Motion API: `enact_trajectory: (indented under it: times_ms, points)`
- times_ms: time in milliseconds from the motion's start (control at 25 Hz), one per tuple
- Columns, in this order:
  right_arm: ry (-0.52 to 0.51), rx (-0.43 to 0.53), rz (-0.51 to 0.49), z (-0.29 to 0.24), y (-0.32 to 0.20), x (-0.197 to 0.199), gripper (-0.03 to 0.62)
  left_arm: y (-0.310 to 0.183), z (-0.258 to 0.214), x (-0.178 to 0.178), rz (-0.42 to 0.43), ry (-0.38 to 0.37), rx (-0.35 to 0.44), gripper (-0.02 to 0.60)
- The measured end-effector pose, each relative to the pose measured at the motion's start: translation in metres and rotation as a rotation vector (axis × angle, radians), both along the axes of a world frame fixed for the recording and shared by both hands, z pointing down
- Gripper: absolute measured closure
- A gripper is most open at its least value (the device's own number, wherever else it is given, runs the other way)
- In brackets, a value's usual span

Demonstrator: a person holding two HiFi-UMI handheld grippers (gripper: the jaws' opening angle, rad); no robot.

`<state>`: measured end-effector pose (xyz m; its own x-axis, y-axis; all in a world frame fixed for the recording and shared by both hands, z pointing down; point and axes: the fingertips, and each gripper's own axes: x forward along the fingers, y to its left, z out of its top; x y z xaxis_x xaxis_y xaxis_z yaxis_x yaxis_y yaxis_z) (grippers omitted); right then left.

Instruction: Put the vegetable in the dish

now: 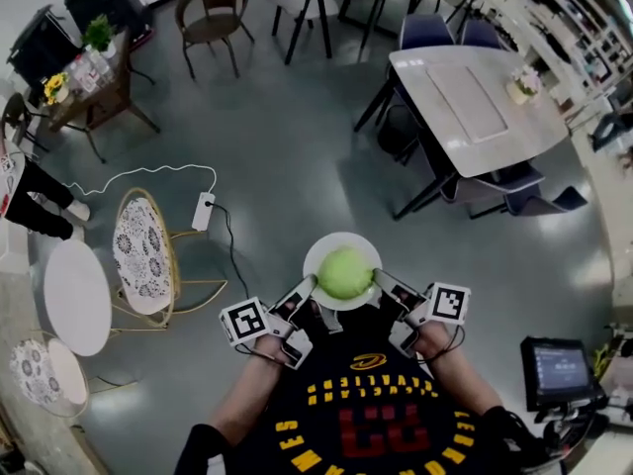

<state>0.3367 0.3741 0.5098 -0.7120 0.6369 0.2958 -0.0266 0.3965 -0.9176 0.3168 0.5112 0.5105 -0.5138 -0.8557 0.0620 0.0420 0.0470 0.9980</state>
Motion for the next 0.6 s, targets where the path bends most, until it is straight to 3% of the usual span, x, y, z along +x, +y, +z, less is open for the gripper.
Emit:
enact_trajectory:
  times_ms: [360, 480, 600]
  points:
    - [0.009, -0.081, -0.057, 0.009, 0.010, -0.061, 0.572, 0.010, 0.005, -0.051, -0.078, -0.003, -0.038, 0.566]
    - [0.005, -0.106, -0.070, 0.008, -0.001, -0.090, 0.572, 0.000, 0.002, -0.080, -0.093, -0.032, -0.063, 0.566]
    - [-0.001, -0.107, -0.068, 0.012, -0.024, -0.120, 0.573, -0.020, 0.008, -0.107, -0.091, -0.013, -0.085, 0.566]
